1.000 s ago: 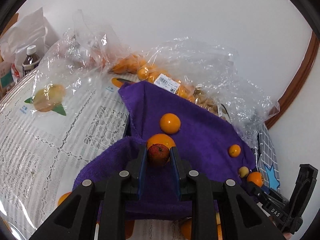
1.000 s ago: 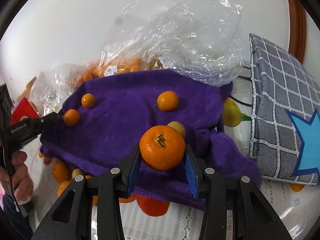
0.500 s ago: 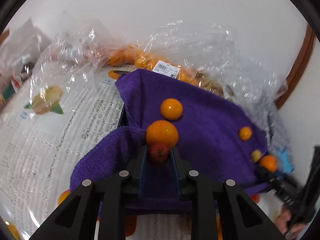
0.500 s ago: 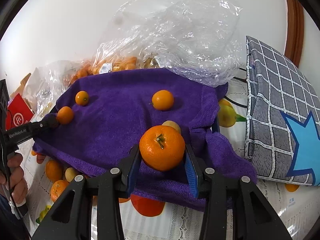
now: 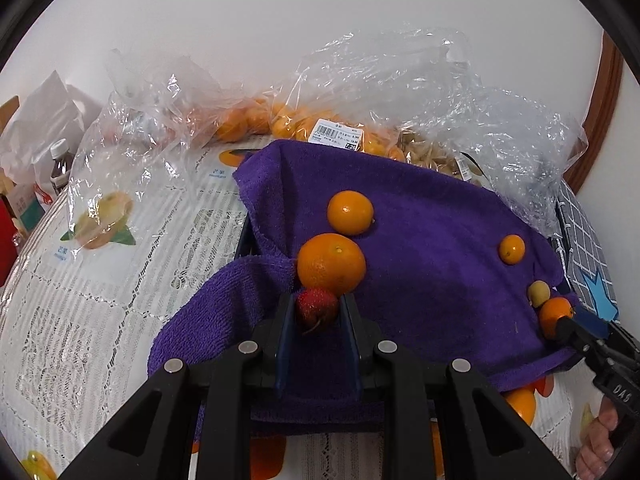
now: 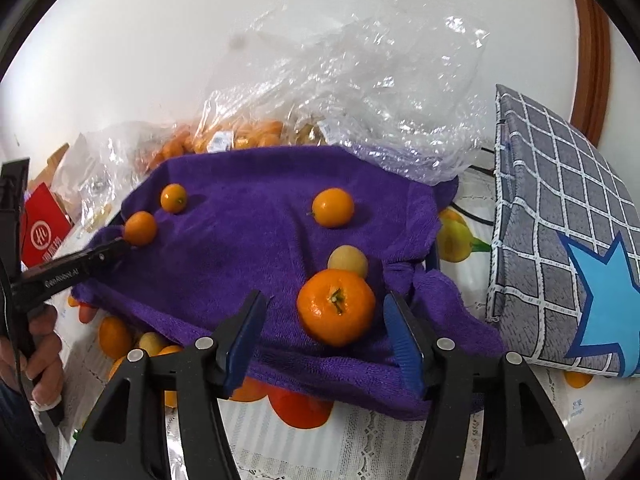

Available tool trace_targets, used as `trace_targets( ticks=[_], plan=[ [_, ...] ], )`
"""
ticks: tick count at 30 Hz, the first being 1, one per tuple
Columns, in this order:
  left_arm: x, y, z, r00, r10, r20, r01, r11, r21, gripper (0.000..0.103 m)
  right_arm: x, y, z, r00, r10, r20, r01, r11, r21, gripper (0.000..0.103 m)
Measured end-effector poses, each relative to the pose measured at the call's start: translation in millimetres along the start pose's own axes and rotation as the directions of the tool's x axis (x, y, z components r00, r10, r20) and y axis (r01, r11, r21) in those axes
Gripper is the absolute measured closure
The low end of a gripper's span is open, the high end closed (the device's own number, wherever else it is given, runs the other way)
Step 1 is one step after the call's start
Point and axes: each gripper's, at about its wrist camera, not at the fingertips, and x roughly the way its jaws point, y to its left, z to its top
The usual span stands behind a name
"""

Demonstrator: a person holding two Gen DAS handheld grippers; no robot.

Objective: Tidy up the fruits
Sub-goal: 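Open the right tool on the towel while the left tool releases the red fruit, then withdraw both tools and close the right tool on another orange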

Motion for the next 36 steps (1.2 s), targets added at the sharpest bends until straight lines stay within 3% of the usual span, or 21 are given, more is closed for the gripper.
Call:
trace_targets(
  ticks=[8,12,20,25,28,31,36],
  plan=[
    [-5,4,0,0.996,-0.078,0.036,0.080,0.996,-0.044,0.072,-14,-14,1,0.997,-0.026,0.079,0.020,0.997,0.076,0.042],
    [-11,10,-4,0.990,-0.111,0.082,0.119,0.988,-0.097,0.064,-26,-8,0,0.984,-0.105,0.145,0.098,0.993,0.059,0.042],
    [-47,30,-18,0.969,-0.109,0.224,0.152,0.971,-0.184,0.057,-39,4,-15,0.995,0.062,0.075,-0.069,0.993,0.094,0.042],
    [-58,31,-36,0.964,-0.194,0.184,0.228,0.956,-0.185,0.056,-45,30,-39,0.995,0.090,0.039,-0.092,0.994,0.059,0.046],
    [-66,30,-46,0.969,-0.189,0.160,0.213,0.966,-0.148,0.054,-40,45,-45,0.995,0.099,0.000,-0.099,0.994,0.050,0.055],
    [-74,36,-58,0.971,-0.200,0.132,0.219,0.964,-0.153,0.054,-32,56,-47,0.991,0.132,-0.036,-0.130,0.990,0.047,0.056],
    [-79,45,-73,0.990,-0.124,0.068,0.132,0.982,-0.132,0.049,-22,66,-46,0.988,0.134,-0.071,-0.132,0.991,0.034,0.056]
  ],
)
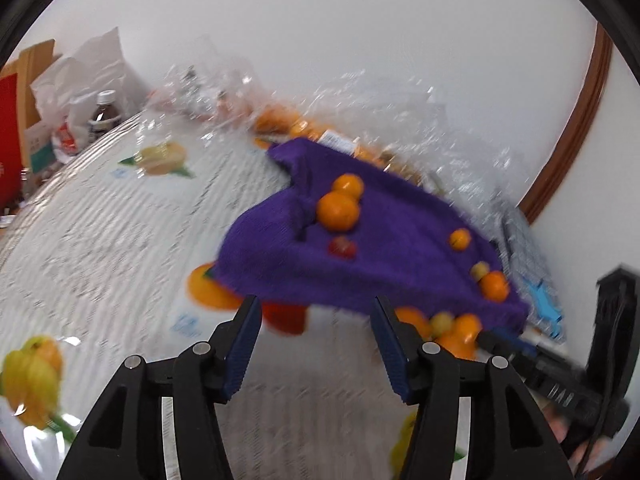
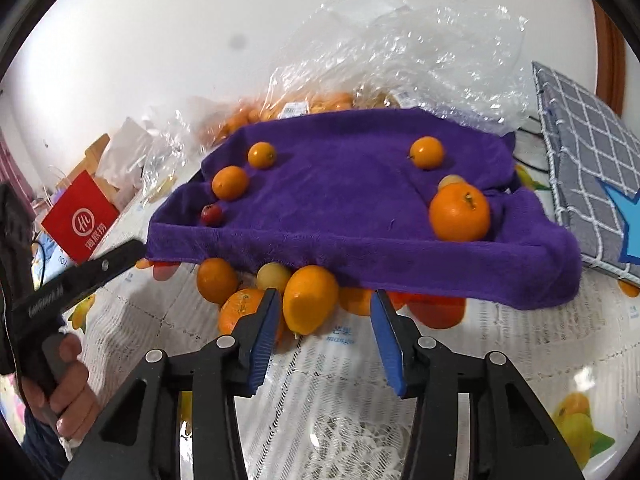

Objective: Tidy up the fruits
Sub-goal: 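Withdraw both tools and close the right tool on another orange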

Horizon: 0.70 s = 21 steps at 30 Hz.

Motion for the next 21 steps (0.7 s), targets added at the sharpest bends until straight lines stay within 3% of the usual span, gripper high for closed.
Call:
trace_targets(
  ticks=[8,13,18,21],
  plan=[
    [0,14,-2,0.999,-0.009,-0.038,0.008,0.999,-0.045,0.049,21,-19,11,0.989,0.134,-0.061,-0.124,0.983,0.137,0.056],
    [1,15,-2,0.998,-0.041,-0.042,0.039,0.997,-0.063,0.049,23,-29,11,0.977,0.204,-0.055,-0.190,0.962,0.195,0.071],
    [3,13,-3,0.998,-0.030,-0.051,0.028,0.998,-0.049,0.049,-1,-42,6,0.993,0.117,0.009,-0.117,0.974,0.193,0.071],
    [5,11,-4,0.998,-0.018,-0.056,0.016,0.999,-0.040,0.049,-23,-50,2,0.998,-0.054,0.030,0.049,0.989,0.138,0.071]
  ],
)
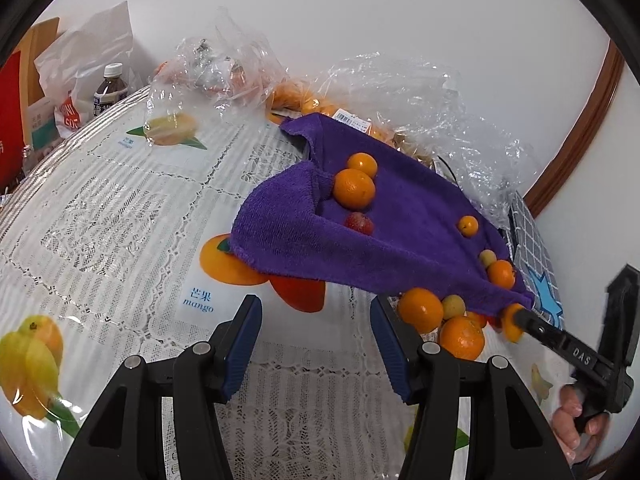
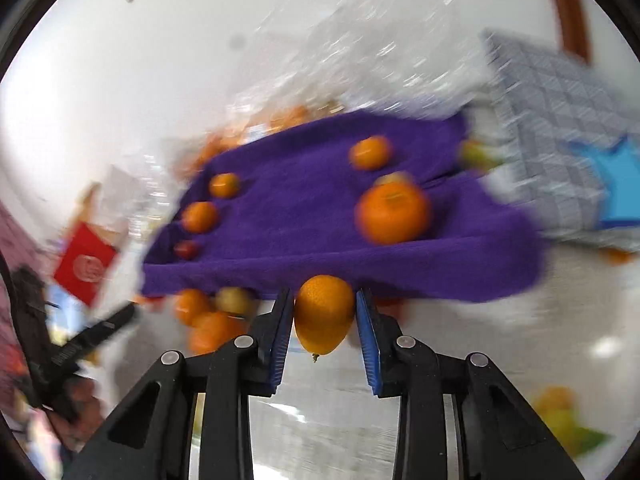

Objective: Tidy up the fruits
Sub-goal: 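Withdraw both tools and close the right tool on another orange, then close the left tool on an orange while the right tool holds its orange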

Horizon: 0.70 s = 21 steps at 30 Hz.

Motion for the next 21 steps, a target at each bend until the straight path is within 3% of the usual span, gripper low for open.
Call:
trace_targets(
  ticks=[2,8,11,16,21],
  plan=[
    [2,-2,-1,1.000,0.005,-0.009,-0.005,1.000,0.006,0.049,-4,-7,-4,0.996,-0.088,-0.023,0.087,0.995,-0.044,0.071],
    [5,-5,-3,1.000,0.028,-0.013,-0.028,0.999,0.023,0.049,9,-18,-11,0.994,-0.064,-0.085,0.059,0.996,-0.061,0.069],
    [6,-8,-4,0.999,0.049,-0.010,-0.048,0.998,0.039,0.049,9,-11,-14,0.995,-0.096,-0.036,0.092,0.991,-0.099,0.070],
    [8,-13,-5,0.998,0.066,-0.022,-0.064,0.996,0.069,0.048,6,-12,-17,0.995,-0.098,-0.035,0.093,0.989,-0.114,0.070],
    [9,-10,-5,0.999,0.024,-0.034,-0.022,0.998,0.057,0.039,6,-20,-17,0.997,-0.055,-0.045,0.052,0.996,-0.071,0.070]
  ],
)
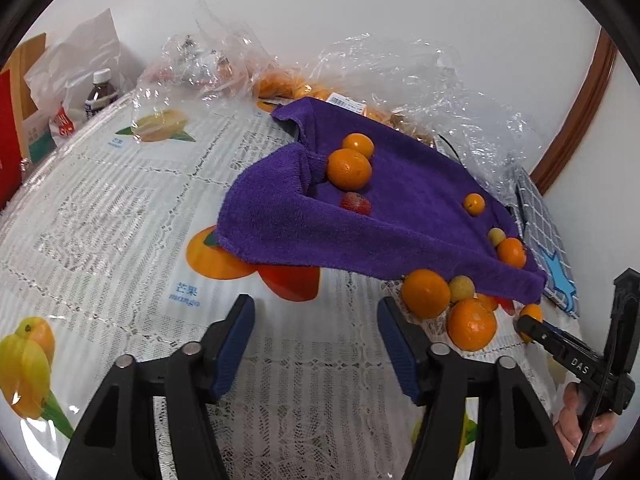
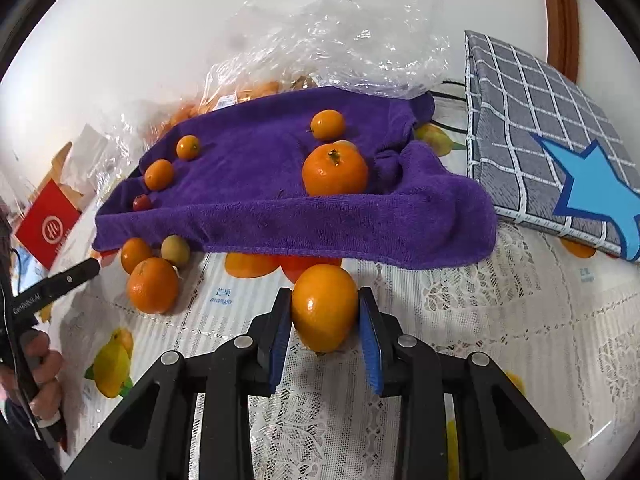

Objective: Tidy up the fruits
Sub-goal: 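Close the left tool on an orange while the right tool holds its orange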

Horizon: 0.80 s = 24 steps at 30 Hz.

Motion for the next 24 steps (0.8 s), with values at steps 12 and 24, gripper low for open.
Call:
trace_targets(
  ticks=[12,24],
  plan=[
    [-3,-19,-9,1.000,-0.022,-0.019,0.023,0.999,0.031,0.039,-2,-2,-1,1.000,0.010,0.012,-0.010,1.000,0.016,0.070],
    [35,-57,11,0.988,-0.142,-0.064,0.139,0.989,-0.043,0.067,-3,-6,0,1.000,0.024,0.020,-0.025,0.999,0.048,0.070]
  ],
)
